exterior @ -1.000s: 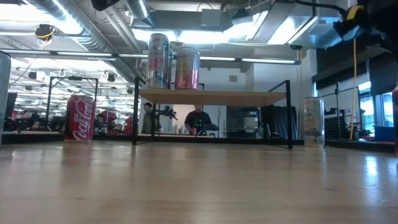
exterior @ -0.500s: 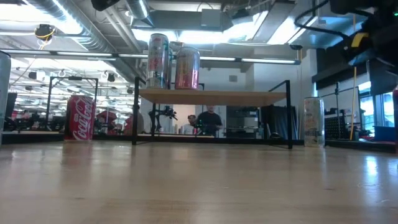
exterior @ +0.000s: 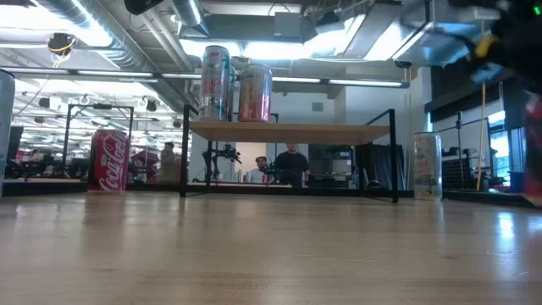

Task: Place canned beverage on shelf
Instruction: Put the bottom red soda can on the shelf

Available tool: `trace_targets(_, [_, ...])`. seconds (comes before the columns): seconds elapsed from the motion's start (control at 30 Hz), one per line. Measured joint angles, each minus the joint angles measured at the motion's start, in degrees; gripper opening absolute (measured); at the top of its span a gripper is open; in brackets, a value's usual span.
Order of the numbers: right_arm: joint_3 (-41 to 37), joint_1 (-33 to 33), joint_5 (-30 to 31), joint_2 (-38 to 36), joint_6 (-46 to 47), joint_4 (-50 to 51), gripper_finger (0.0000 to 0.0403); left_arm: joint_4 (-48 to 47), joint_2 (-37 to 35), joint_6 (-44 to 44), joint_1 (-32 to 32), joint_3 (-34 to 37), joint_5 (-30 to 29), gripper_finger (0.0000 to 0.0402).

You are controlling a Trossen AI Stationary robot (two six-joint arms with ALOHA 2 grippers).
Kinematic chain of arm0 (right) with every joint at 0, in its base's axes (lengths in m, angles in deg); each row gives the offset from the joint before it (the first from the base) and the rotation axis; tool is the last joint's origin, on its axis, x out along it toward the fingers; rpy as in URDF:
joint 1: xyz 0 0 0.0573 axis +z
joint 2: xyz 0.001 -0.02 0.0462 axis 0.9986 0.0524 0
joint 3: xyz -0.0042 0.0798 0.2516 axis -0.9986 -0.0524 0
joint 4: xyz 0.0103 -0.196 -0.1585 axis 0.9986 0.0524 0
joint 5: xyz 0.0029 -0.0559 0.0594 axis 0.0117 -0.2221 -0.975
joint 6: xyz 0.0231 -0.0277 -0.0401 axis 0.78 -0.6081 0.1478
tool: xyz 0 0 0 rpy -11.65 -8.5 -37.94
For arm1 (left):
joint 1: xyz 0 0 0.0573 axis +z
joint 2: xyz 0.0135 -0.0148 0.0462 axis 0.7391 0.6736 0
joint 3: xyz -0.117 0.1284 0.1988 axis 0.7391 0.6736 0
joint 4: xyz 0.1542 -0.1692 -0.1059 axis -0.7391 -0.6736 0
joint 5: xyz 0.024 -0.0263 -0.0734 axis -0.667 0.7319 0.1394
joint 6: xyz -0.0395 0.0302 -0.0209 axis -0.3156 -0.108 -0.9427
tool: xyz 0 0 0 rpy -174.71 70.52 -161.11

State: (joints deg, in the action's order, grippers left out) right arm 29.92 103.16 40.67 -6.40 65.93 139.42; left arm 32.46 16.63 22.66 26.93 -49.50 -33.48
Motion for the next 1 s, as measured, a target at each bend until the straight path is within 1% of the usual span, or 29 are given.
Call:
trace_targets(0.17, [8.76,-0.02,3.7,-0.01,-1.64,-0.32,0.0272,0.0,0.0,0.0,0.0,0.0,-0.2,0.0318])
trace_targets(0.3, [16.59,-0.04,8.97,0.43,-1.64,0.02,0.0272,0.02,0.0,0.0,0.0,0.0,-0.31,0.0318])
trace_targets(0.37, [21.08,-0.31,11.61,1.8,-2.42,0.32,0.0272,0.02,0.0,0.0,0.0,0.0,-0.3,0.0318])
trace_targets(0.43, [26.28,-2.34,13.22,4.22,-4.68,0.82,0.0272,0.02,0.0,0.0,0.0,0.0,-0.1,0.0318])
trace_targets(0.63, [46.27,-11.85,15.67,16.74,-15.38,8.72,0.0272,-1.76,-0.57,0.02,1.01,0.0,0.57,0.0318])
trace_targets(0.8, [64.16,-20.14,15.55,29.1,-23.38,15.85,0.0272,-3.1,-0.79,0.44,2.28,0.02,1.85,0.0318])
trace_targets(0.93, [74.28,-26.56,13.64,36.64,-28.43,15.64,0.0272,-3.25,-0.76,0.46,3.16,0.02,1.81,0.0318])
trace_targets(1.0, [78.37,-29.35,13.87,39.77,-31.11,16.12,0.0272,-3.49,-0.76,0.56,3.46,0.02,1.84,0.0318])
